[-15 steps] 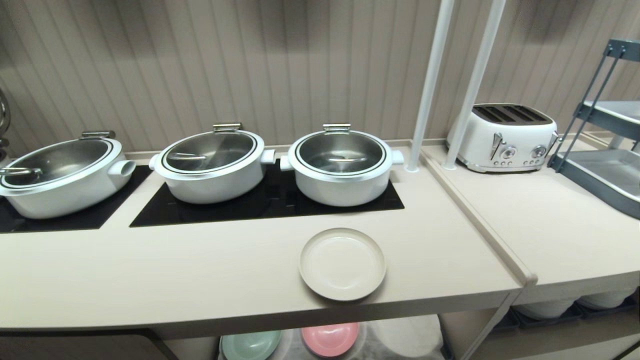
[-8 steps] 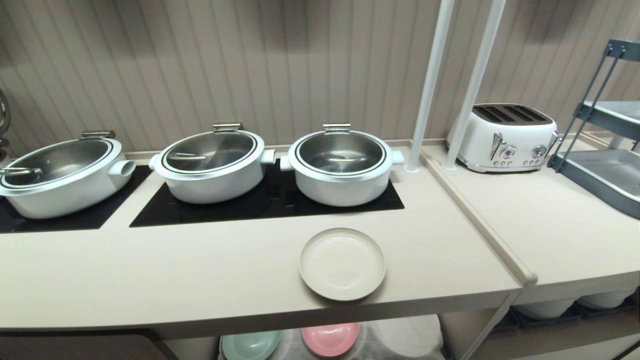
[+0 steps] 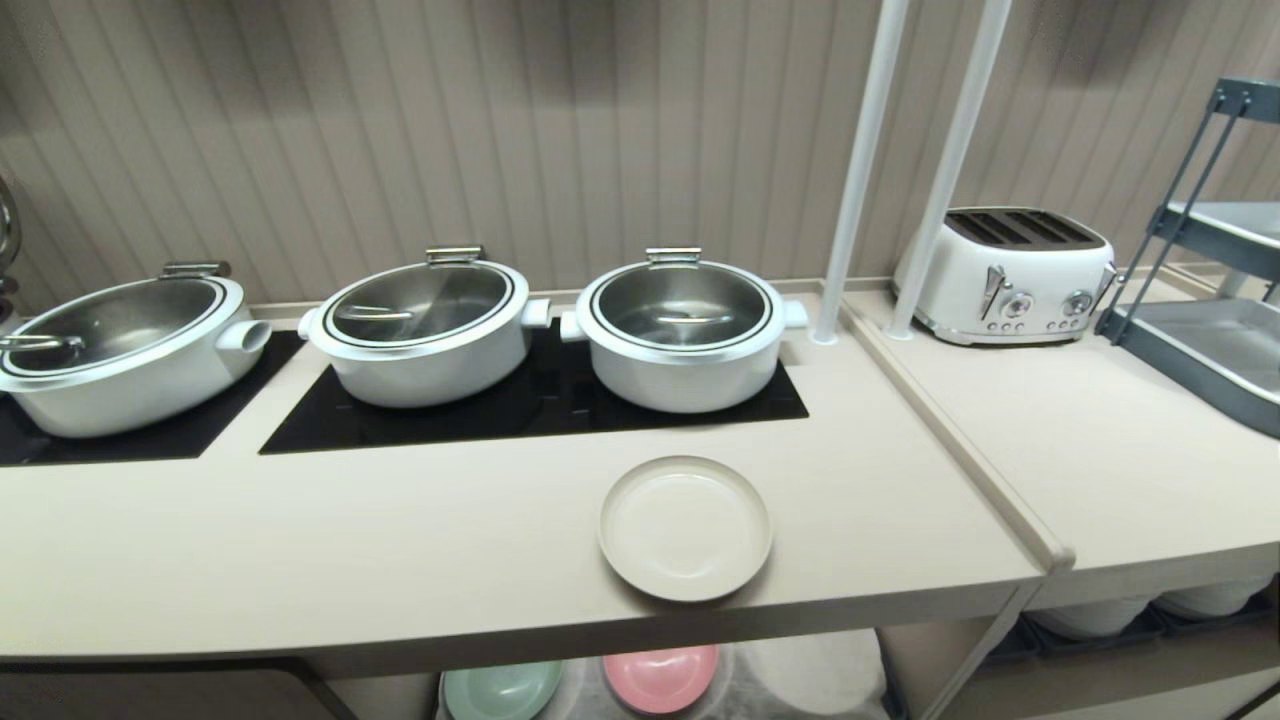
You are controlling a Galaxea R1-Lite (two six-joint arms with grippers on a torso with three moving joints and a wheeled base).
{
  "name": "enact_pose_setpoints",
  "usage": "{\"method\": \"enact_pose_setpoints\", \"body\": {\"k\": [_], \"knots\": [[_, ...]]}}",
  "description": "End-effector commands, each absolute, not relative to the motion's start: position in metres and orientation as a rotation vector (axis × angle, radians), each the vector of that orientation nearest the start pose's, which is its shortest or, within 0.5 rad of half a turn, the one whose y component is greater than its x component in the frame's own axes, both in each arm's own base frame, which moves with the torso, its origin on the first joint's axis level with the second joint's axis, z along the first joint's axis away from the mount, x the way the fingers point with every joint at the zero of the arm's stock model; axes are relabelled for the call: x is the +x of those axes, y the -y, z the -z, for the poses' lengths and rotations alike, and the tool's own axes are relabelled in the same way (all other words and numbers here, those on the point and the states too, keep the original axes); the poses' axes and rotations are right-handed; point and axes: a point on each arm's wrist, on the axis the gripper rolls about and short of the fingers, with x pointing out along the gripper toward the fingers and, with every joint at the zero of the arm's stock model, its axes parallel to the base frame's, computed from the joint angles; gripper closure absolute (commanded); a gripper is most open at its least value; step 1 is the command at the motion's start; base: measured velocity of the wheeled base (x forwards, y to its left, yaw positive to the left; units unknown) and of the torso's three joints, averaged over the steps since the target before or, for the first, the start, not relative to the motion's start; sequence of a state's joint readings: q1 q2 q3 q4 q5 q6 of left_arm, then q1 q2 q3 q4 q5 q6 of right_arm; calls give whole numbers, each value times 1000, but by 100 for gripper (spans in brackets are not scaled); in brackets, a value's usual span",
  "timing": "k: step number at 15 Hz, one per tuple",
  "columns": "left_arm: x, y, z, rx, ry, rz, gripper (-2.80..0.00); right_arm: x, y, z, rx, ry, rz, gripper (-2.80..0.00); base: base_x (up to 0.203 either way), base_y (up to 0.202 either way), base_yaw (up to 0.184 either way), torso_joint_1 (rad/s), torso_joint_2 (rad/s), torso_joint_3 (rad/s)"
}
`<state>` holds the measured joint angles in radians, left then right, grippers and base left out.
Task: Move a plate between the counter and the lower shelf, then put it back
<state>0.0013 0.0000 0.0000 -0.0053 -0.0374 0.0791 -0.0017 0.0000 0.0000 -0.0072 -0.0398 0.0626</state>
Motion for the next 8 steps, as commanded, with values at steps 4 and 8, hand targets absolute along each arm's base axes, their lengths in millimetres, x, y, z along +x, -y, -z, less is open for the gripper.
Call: {"method": "enact_pose_setpoints", "body": {"k": [4, 8], "knots": [[-23, 1, -76, 74, 7, 35, 0, -23, 1, -76, 63, 9, 41, 0, 0, 0, 0, 0, 0, 0], [-23, 1, -76, 72, 7, 35, 0, -23, 1, -76, 63, 9, 41, 0, 0, 0, 0, 0, 0, 0]]}}
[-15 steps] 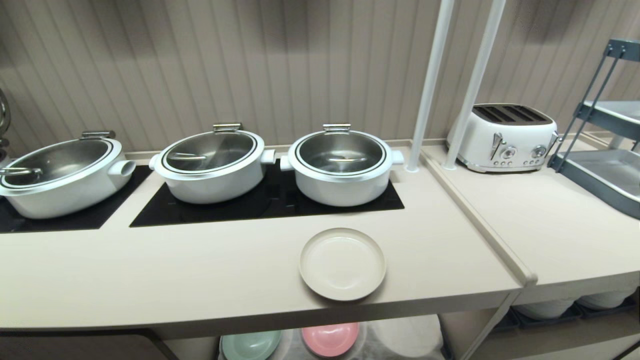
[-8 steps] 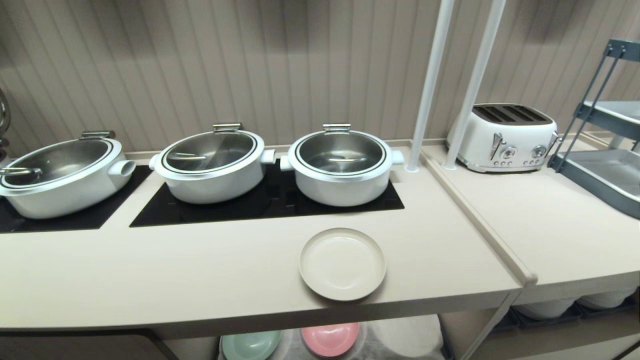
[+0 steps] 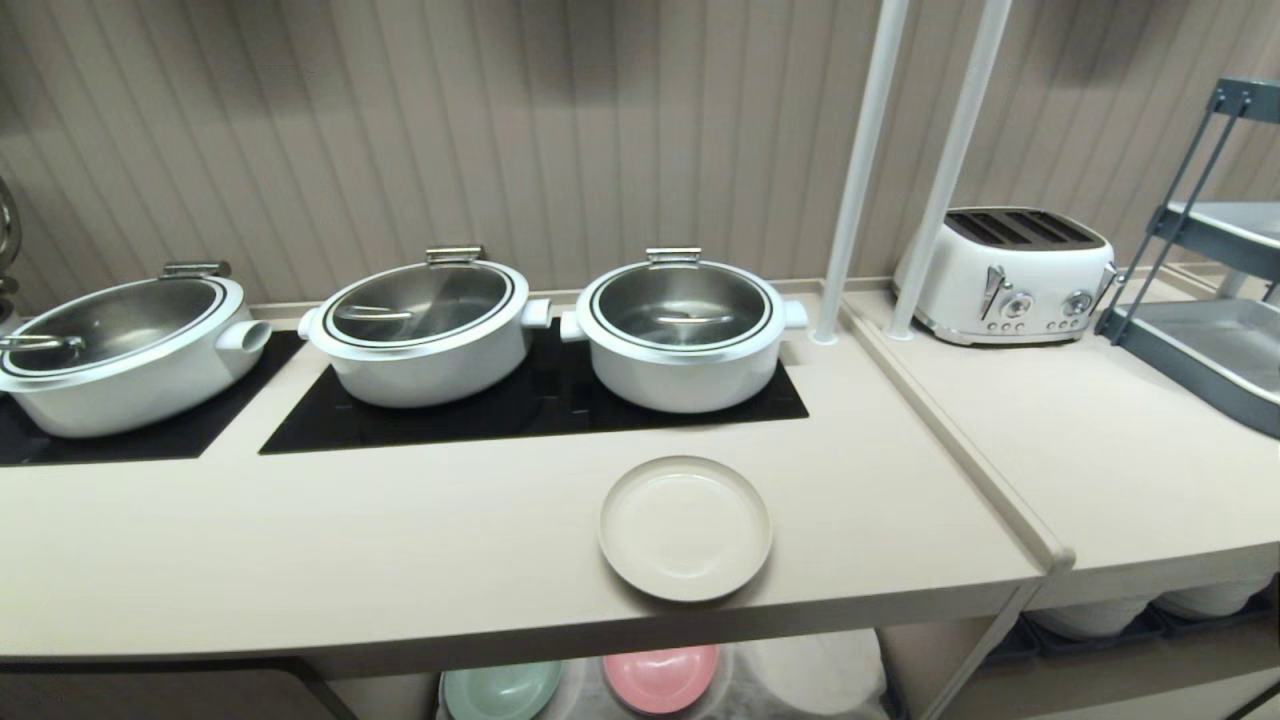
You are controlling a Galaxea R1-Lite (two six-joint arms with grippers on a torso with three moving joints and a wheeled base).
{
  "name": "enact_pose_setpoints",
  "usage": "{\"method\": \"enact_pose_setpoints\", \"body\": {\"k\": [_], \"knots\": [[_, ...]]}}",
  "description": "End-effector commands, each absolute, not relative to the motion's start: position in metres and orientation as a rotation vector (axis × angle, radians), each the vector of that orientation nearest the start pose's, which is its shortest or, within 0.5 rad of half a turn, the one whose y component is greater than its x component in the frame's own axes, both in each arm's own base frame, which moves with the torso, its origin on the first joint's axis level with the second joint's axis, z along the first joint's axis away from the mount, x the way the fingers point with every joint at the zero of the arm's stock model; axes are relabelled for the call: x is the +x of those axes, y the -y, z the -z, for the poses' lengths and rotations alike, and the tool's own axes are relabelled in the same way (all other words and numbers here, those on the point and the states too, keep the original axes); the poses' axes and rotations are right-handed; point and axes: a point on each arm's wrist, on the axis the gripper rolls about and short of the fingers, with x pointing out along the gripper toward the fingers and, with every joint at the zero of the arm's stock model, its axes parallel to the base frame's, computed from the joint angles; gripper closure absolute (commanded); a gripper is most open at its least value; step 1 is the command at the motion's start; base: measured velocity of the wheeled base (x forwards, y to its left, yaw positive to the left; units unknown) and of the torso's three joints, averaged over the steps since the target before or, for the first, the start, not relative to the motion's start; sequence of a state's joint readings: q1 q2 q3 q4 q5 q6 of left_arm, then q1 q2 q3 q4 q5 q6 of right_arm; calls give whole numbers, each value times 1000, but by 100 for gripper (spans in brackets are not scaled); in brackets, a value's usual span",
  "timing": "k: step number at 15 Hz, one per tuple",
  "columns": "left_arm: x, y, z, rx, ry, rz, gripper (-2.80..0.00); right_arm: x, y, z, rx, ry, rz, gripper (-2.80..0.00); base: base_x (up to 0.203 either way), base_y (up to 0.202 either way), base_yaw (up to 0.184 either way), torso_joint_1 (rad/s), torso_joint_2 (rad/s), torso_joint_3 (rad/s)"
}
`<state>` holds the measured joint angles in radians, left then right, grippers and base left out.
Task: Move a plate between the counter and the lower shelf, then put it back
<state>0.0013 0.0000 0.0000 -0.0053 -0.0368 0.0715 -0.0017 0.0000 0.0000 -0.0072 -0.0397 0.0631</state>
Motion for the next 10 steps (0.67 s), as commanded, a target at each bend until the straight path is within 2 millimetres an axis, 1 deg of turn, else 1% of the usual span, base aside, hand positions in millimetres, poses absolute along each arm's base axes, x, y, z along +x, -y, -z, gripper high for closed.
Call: {"method": "enact_pose_setpoints", "body": {"k": [1, 10], "knots": [[-23, 1, -76, 72, 7, 35, 0, -23, 1, -76, 65, 9, 41, 0, 0, 0, 0, 0, 0, 0], [-23, 1, -76, 72, 7, 35, 0, -23, 1, -76, 65, 8, 43, 0, 0, 0, 0, 0, 0, 0]]}}
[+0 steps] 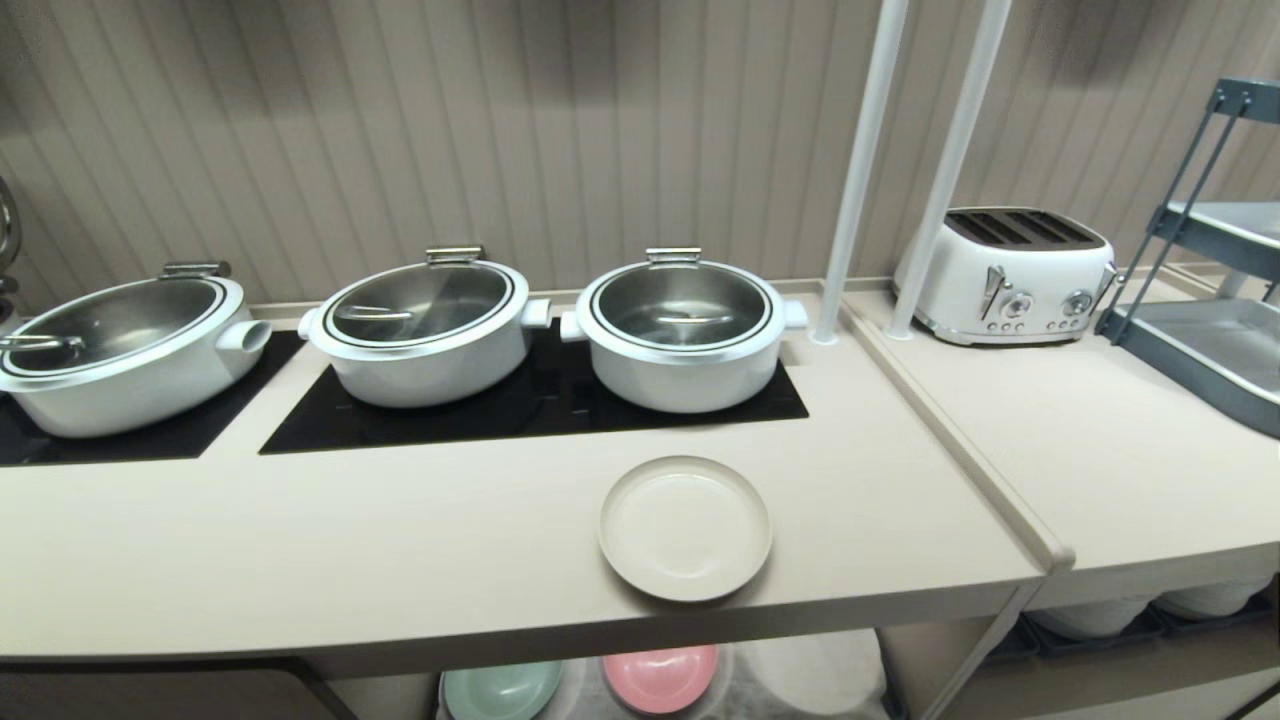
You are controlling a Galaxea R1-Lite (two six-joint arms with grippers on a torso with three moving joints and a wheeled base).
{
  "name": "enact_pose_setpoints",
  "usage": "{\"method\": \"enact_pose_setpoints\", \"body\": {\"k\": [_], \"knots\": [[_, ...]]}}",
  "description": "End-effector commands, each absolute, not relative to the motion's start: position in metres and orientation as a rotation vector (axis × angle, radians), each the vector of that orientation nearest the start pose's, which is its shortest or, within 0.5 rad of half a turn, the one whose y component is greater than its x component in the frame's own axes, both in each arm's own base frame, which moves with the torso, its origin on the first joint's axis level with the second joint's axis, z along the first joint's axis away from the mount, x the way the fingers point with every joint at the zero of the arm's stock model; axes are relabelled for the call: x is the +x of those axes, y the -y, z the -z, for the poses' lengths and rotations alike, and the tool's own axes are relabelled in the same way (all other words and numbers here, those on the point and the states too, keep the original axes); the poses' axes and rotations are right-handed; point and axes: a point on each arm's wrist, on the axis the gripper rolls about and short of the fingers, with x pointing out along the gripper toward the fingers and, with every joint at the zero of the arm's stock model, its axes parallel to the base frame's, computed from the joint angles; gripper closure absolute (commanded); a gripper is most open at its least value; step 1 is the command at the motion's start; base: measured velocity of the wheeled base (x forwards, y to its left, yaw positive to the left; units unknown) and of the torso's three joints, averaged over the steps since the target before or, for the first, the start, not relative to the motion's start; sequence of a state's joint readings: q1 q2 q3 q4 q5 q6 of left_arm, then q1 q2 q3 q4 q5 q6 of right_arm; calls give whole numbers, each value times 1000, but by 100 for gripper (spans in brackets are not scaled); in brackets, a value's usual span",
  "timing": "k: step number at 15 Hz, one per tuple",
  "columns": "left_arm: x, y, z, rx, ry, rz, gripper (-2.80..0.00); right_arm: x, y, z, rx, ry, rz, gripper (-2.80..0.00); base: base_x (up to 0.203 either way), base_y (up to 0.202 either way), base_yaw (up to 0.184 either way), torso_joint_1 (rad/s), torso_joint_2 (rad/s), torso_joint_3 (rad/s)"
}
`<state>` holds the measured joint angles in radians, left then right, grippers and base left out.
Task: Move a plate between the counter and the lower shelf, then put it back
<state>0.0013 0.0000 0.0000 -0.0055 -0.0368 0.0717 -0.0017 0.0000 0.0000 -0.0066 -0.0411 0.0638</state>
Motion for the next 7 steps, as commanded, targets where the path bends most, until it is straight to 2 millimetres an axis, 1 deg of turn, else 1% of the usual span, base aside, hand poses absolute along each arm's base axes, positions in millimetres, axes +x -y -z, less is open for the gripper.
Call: {"method": "enact_pose_setpoints", "body": {"k": [1, 7], "knots": [[-23, 1, -76, 72, 7, 35, 0, -23, 1, -76, 65, 8, 43, 0, 0, 0, 0, 0, 0, 0], [-23, 1, -76, 72, 7, 35, 0, -23, 1, -76, 65, 9, 43, 0, 0, 0, 0, 0, 0, 0]]}}
